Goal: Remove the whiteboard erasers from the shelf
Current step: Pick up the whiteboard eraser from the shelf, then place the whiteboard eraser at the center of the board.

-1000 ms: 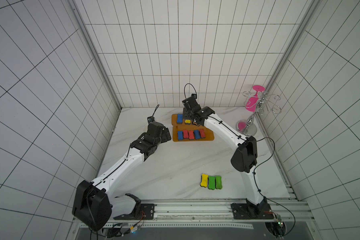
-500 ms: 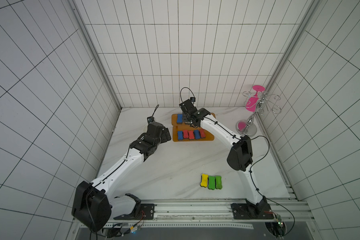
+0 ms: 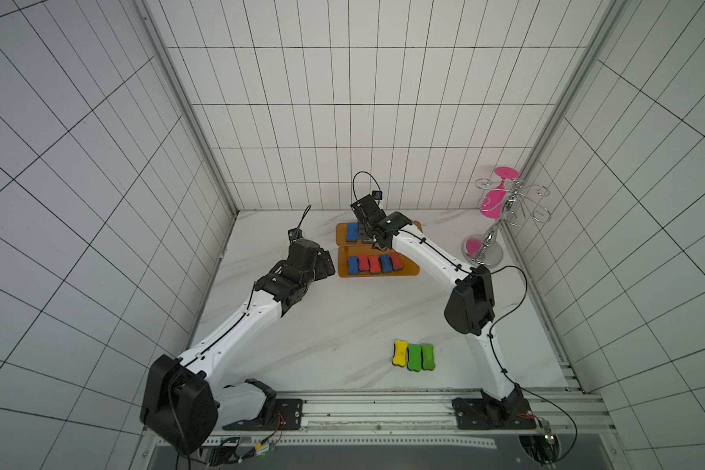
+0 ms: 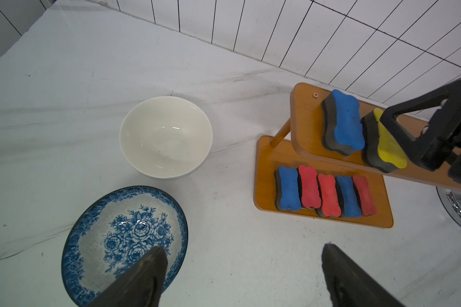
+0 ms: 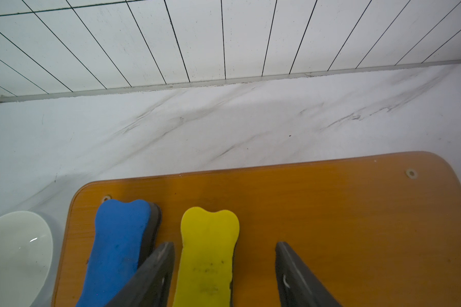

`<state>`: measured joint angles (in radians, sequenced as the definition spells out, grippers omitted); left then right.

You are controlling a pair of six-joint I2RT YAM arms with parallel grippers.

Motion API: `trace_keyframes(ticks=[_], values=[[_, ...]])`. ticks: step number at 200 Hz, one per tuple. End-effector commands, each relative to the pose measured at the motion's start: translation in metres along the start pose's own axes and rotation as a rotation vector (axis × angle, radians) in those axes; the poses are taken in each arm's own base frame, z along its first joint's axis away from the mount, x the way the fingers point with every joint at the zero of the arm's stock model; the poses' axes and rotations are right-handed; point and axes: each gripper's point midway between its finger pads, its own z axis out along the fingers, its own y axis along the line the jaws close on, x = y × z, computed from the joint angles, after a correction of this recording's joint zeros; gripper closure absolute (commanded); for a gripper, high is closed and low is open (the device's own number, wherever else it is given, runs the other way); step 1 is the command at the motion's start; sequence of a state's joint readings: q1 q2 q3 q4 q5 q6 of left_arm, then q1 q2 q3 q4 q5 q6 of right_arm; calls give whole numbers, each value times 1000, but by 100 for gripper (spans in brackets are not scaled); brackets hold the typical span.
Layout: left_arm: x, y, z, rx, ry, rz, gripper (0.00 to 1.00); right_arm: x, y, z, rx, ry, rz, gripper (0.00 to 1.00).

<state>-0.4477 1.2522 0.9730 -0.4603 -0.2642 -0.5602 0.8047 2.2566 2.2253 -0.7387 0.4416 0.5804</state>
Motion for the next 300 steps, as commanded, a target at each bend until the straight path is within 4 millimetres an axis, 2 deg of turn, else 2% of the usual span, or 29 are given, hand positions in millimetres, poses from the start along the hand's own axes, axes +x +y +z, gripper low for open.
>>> trace_keyframes(ticks=[1,49,58,76,103,119,137,152,165,206,217,235,248,266,300], values=[[-4,0,-4,10,-21,-7,6,24,-1,19,26,56,-26,37],[-4,1,-4,5,-24,-7,5,32,-3,27,43,70,-35,40],[-5,1,-4,6,-24,-6,5,33,-4,28,47,73,-35,43],[-5,1,-4,6,-25,-7,5,33,-6,25,40,77,-32,57],[-3,1,-4,6,-16,-7,5,21,-4,2,10,58,-21,67],[-2,0,-8,15,-10,-8,5,14,-5,-21,1,37,-17,74],[-3,-1,-14,33,-11,-6,6,13,-7,-55,-10,8,-7,75],[-3,0,-20,39,-18,-5,6,28,-12,-83,-6,-3,-3,75],[-3,1,-25,44,-26,-1,6,61,-20,-99,4,23,-4,75],[-1,7,-35,52,-36,-4,6,199,-30,-135,2,181,-30,74],[1,9,-37,52,-38,1,6,232,-31,-139,-1,228,-43,74],[3,10,-40,57,-43,5,6,273,-38,-142,15,303,-53,74],[4,9,-41,64,-43,4,6,289,-35,-142,-3,331,-44,73],[0,9,-43,59,-47,6,6,299,-35,-145,-1,354,-57,73],[0,16,-47,41,-69,14,5,318,-40,-136,23,415,-54,73]])
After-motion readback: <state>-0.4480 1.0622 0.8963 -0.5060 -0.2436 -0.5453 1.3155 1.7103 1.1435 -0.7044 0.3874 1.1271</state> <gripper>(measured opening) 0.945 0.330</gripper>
